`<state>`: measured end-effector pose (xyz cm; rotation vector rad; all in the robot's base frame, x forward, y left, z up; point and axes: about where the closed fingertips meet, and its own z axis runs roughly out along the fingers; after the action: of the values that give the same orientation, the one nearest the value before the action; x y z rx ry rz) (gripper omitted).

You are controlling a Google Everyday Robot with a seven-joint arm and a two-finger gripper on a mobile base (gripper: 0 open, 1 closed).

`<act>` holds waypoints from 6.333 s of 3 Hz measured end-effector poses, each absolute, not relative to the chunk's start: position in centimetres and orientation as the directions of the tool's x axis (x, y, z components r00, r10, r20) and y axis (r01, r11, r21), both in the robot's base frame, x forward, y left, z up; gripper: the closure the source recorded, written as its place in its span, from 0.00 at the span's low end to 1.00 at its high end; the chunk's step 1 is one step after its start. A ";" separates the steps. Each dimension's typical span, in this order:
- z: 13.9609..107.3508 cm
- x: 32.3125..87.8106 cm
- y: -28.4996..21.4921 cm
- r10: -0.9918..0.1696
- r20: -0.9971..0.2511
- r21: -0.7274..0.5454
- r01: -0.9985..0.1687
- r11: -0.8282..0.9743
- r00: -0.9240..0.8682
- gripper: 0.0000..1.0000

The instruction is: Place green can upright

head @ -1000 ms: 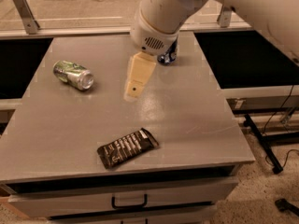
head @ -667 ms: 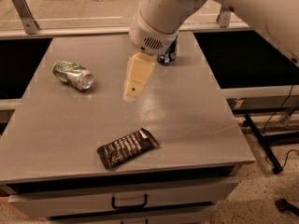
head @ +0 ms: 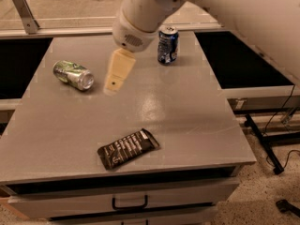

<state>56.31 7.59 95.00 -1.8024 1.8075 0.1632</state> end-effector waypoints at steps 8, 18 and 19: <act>89.5 67.9 23.4 -0.789 -0.530 -0.194 -0.861 0.470 -0.311 0.88; 90.5 64.8 8.0 -0.078 -0.997 -0.004 -0.962 0.274 -0.018 1.00; 89.4 63.5 6.4 -0.063 -0.998 0.001 -0.968 0.252 -0.017 0.81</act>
Offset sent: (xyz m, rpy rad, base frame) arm 0.0890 0.1955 -0.0268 0.0578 0.1211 -0.0605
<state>63.50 6.42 89.40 -1.0600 1.3730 0.9935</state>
